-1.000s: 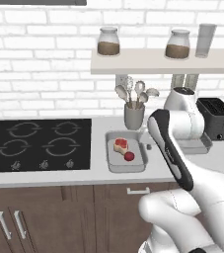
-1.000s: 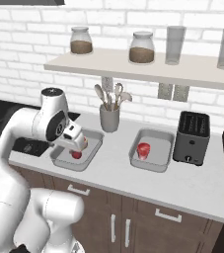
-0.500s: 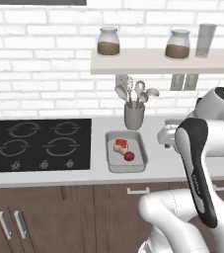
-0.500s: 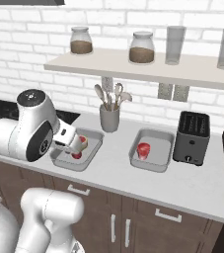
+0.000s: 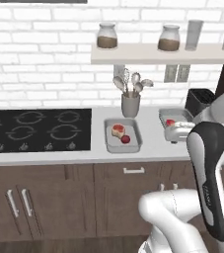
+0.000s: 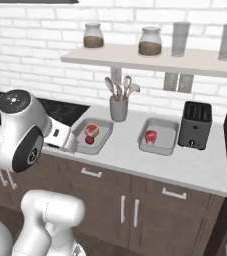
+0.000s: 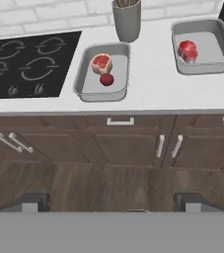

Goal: Place one tomato and one steak in each tupperware on the nearby counter, to pack two identical lunches.

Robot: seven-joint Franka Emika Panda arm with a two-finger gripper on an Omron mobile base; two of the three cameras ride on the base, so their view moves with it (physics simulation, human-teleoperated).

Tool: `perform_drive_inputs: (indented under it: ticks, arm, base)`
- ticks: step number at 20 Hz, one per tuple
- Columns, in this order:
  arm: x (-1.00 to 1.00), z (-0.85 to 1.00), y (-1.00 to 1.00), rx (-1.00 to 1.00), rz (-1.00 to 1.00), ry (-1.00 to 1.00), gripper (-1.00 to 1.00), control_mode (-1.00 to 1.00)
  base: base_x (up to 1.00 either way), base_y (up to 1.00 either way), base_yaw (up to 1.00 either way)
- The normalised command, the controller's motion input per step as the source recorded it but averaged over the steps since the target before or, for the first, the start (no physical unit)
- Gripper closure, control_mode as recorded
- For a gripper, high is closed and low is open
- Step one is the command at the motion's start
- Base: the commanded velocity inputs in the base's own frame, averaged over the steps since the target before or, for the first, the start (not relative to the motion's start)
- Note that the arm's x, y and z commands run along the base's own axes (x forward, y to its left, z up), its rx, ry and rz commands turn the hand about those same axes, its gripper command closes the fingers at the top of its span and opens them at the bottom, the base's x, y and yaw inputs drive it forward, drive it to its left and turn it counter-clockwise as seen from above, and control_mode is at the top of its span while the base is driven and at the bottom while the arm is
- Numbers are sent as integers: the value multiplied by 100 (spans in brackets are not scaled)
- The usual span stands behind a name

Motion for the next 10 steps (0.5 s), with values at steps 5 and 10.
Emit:
perform_drive_inputs:
  ticks: [5, 10]
  arm:
    - [0, 0, 0, 0, 0, 0, -100, 100]
    - [0, 0, 0, 0, 0, 0, -100, 100]
  base:
    - [-58, 0, -53]
    - [-24, 0, -93]
